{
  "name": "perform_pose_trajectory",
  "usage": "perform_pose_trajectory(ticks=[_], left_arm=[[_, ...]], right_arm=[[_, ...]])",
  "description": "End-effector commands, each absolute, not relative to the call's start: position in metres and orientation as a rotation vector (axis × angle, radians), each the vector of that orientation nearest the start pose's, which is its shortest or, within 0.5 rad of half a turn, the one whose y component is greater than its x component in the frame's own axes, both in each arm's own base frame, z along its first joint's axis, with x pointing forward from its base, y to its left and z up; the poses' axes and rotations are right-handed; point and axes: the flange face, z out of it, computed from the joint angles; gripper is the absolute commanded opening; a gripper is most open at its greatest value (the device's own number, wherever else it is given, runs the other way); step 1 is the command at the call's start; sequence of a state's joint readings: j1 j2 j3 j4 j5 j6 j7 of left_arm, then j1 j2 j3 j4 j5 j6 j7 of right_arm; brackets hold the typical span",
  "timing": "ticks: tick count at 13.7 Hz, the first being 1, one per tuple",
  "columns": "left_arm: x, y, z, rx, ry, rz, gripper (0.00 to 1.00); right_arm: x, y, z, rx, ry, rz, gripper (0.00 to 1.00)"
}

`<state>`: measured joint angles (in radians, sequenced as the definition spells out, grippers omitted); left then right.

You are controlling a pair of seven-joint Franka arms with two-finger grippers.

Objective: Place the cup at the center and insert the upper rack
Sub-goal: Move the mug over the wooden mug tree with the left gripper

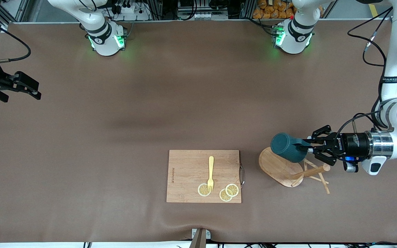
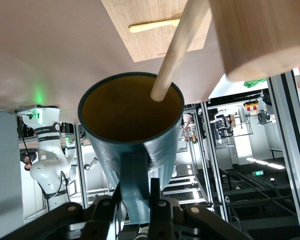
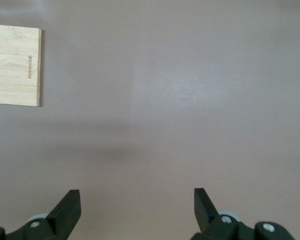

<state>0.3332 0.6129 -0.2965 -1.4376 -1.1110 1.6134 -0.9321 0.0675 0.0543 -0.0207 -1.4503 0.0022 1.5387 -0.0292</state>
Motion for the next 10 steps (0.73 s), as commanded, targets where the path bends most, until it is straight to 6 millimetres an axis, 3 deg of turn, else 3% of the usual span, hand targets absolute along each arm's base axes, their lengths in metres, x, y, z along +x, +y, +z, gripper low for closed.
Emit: perform_pose_trajectory(ticks=[1, 6, 10], left_arm=[[0.695, -0.02, 0.392, 1.553, 1.162, -0.996, 0.0], [0.694, -0.016, 0.389, 1.607, 1.16, -0.963, 0.0], [0.695, 0.0, 0.384, 1.62, 1.159, -0.919, 0.0]], right_arm=[[0.566, 0.029, 0.65, -3.143, -0.096, -0.053, 1.0], [0.566, 0.029, 0.648, -3.143, -0.099, -0.046, 1.0], [0.566, 0.028, 0.649, -3.143, -0.094, -0.048, 1.0]])
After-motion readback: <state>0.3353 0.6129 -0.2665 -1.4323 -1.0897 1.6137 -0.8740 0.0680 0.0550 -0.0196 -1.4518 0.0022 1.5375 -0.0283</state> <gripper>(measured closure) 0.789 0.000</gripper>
